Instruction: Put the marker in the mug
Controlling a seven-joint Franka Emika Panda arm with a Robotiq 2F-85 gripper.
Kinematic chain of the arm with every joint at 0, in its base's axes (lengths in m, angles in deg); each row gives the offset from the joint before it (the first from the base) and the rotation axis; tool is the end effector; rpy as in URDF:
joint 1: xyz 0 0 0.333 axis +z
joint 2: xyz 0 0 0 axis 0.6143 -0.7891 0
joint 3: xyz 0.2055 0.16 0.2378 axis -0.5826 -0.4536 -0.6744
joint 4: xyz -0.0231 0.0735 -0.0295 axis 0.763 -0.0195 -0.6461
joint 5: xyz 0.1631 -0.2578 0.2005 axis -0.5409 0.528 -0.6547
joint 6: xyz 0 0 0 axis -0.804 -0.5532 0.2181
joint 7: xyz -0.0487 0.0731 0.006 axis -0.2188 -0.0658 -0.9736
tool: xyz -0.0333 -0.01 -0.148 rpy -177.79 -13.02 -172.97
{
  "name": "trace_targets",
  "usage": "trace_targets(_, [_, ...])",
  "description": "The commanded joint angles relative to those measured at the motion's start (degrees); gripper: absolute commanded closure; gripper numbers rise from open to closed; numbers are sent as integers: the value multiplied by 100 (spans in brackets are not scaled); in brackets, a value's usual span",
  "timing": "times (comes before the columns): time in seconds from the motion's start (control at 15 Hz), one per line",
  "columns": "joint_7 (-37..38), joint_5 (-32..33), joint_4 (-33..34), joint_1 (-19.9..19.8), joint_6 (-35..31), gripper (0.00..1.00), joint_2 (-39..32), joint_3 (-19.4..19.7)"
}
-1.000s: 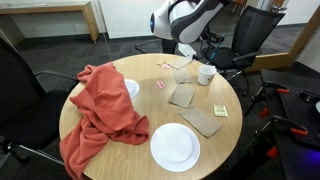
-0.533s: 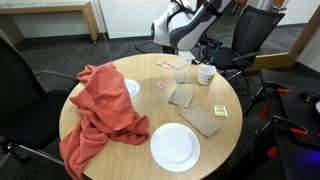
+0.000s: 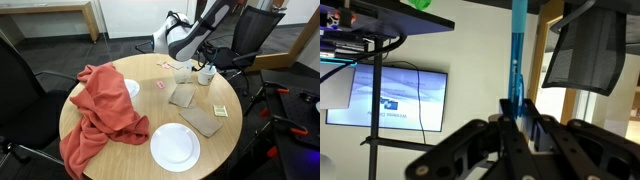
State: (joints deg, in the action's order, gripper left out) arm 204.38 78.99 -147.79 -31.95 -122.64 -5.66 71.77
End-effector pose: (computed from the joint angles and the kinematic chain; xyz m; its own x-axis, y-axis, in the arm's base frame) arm 0.5457 -0.1347 0.1431 -0.0849 -0.2683 0.9596 -0.6664 0.7313 0.1455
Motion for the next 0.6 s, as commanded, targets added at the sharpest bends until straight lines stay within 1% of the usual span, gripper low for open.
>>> trace_targets(0.0, [-278, -2, 306, -90, 11, 58, -251, -80])
trace_targets(0.07, [-305, -11, 337, -83, 12, 57, -292, -73])
trace_targets(0.33, [-399, -40, 468, -69, 9, 28, -402, -54])
trace_targets(0.53, [-327, -61, 452, -40, -51, 7, -292, -57])
